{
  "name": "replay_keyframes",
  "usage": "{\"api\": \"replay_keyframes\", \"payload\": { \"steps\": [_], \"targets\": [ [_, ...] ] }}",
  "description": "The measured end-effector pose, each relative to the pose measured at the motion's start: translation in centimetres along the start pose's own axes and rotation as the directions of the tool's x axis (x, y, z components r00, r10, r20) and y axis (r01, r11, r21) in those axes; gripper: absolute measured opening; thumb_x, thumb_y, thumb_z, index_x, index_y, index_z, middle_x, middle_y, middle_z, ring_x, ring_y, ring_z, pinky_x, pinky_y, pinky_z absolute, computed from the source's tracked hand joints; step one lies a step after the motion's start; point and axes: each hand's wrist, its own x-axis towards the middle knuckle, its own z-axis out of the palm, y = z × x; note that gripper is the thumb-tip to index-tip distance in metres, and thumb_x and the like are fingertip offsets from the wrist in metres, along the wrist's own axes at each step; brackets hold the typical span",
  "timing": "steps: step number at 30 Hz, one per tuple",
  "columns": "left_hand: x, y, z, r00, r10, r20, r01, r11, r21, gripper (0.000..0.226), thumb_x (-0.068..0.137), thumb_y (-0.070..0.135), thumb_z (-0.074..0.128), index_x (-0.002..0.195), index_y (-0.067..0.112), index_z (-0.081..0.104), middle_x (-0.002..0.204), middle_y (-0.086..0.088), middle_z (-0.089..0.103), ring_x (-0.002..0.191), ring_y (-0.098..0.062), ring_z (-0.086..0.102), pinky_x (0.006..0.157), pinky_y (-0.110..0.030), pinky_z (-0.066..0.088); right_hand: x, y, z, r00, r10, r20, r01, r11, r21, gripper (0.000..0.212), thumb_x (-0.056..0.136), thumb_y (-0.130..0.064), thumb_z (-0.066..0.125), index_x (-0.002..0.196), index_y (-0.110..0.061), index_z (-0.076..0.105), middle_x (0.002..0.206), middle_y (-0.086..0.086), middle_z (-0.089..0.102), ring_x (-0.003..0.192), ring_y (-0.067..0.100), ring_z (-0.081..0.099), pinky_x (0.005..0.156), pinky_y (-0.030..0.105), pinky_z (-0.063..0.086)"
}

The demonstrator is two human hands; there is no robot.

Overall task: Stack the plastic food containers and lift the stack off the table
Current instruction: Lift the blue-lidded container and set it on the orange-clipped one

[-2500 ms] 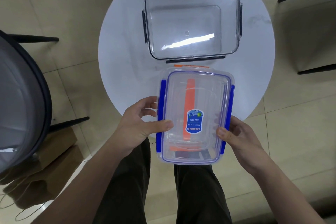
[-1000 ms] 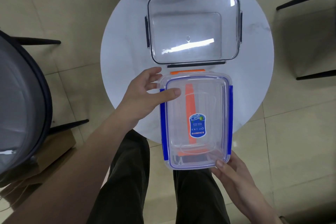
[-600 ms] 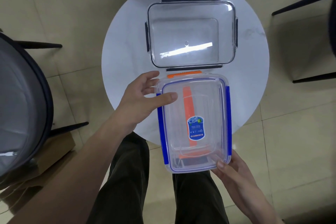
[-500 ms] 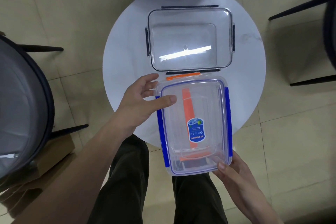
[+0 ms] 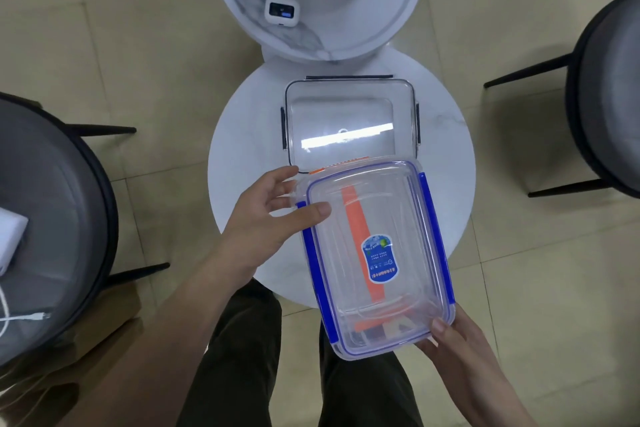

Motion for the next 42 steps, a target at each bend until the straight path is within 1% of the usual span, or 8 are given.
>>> {"api": "replay_keyframes", "payload": {
  "steps": [5, 17, 27, 30, 33, 35, 39, 42],
  "targets": [
    [-0.8, 0.5, 0.3, 1.000, 0.005, 0.008, -0.005, 1.000, -0.005, 0.083, 0.057, 0.044, 0.081, 0.135, 0.030, 0.055, 0.123, 0.008, 0.068, 0.114, -0.011, 0.065, 0.074, -0.018, 0.059, -0.9, -0.8, -0.3, 1.000, -0.014, 0.001, 0.014, 1.000, 0.014, 0.119, 0.024, -0.057, 0.098, 0.128, -0.015, 0.061, 0.114, 0.008, 0.076, 0.105, 0.026, 0.074, 0.071, 0.036, 0.063],
    [-1.4, 2.3, 0.7, 0.999, 0.038, 0.013, -0.038, 0.999, -0.036, 0.078, 0.062, 0.039, 0.081, 0.135, 0.030, 0.055, 0.125, 0.006, 0.067, 0.116, -0.014, 0.064, 0.069, -0.014, 0.059, -1.3, -3.3, -0.6, 0.998, -0.056, -0.002, 0.056, 0.998, 0.032, 0.115, 0.025, -0.055, 0.099, 0.126, -0.014, 0.062, 0.115, 0.011, 0.074, 0.106, 0.031, 0.074, 0.070, 0.039, 0.063],
    [-0.7, 3.1, 0.2, 0.999, 0.037, -0.029, -0.039, 0.996, -0.074, 0.084, 0.058, 0.043, 0.081, 0.136, 0.028, 0.055, 0.127, 0.004, 0.066, 0.120, -0.020, 0.064, 0.090, -0.038, 0.060, 0.3, -5.6, -0.3, 0.994, -0.103, -0.032, 0.103, 0.995, 0.012, 0.112, 0.032, -0.058, 0.096, 0.128, -0.015, 0.062, 0.119, 0.011, 0.073, 0.111, 0.032, 0.071, 0.070, 0.039, 0.063],
    [-0.4, 3.5, 0.1, 0.998, 0.037, -0.041, -0.041, 0.996, -0.080, 0.085, 0.057, 0.045, 0.080, 0.136, 0.028, 0.055, 0.127, 0.002, 0.067, 0.118, -0.021, 0.065, 0.089, -0.038, 0.060, 0.9, -6.7, -0.1, 0.989, -0.141, -0.049, 0.141, 0.990, -0.003, 0.104, 0.037, -0.060, 0.094, 0.127, -0.018, 0.063, 0.120, 0.009, 0.072, 0.113, 0.031, 0.070, 0.073, 0.040, 0.063],
    [-0.1, 3.8, 0.0, 0.999, 0.031, -0.037, -0.035, 0.995, -0.095, 0.084, 0.059, 0.044, 0.081, 0.136, 0.027, 0.055, 0.126, 0.001, 0.068, 0.117, -0.022, 0.065, 0.086, -0.036, 0.060, 1.6, -7.7, -0.1, 0.984, -0.168, -0.066, 0.167, 0.986, -0.006, 0.091, 0.048, -0.051, 0.091, 0.127, -0.017, 0.063, 0.120, 0.009, 0.072, 0.114, 0.032, 0.069, 0.073, 0.039, 0.063],
    [0.2, 4.0, -0.2, 0.999, 0.021, -0.037, -0.024, 0.996, -0.090, 0.090, 0.055, 0.048, 0.090, 0.136, 0.028, 0.056, 0.125, 0.002, 0.069, 0.116, -0.021, 0.066, 0.088, -0.038, 0.060, 2.2, -8.5, -0.3, 0.980, -0.185, -0.067, 0.186, 0.983, 0.006, 0.085, 0.053, -0.047, 0.087, 0.128, -0.013, 0.062, 0.120, 0.010, 0.072, 0.114, 0.033, 0.069, 0.074, 0.038, 0.063],
    [0.8, 4.0, -0.7, 0.999, 0.023, -0.041, -0.027, 0.994, -0.107, 0.088, 0.053, 0.049, 0.086, 0.134, 0.028, 0.059, 0.125, 0.001, 0.070, 0.113, -0.021, 0.069, 0.095, -0.044, 0.059, 3.6, -10.4, 0.0, 0.969, -0.240, -0.063, 0.240, 0.971, -0.017, 0.097, 0.050, -0.061, 0.090, 0.128, -0.012, 0.062, 0.124, 0.014, 0.069, 0.116, 0.036, 0.067, 0.081, 0.042, 0.062],
    [1.2, 3.9, -1.0, 0.999, 0.019, -0.040, -0.023, 0.993, -0.116, 0.089, 0.055, 0.050, 0.085, 0.136, 0.026, 0.058, 0.127, -0.001, 0.070, 0.114, -0.022, 0.069, 0.098, -0.047, 0.057, 4.8, -11.9, 0.2, 0.959, -0.278, -0.064, 0.274, 0.960, -0.058, 0.094, 0.052, -0.066, 0.087, 0.127, -0.014, 0.063, 0.124, 0.015, 0.068, 0.116, 0.037, 0.066, 0.083, 0.044, 0.062]
  ]
}}
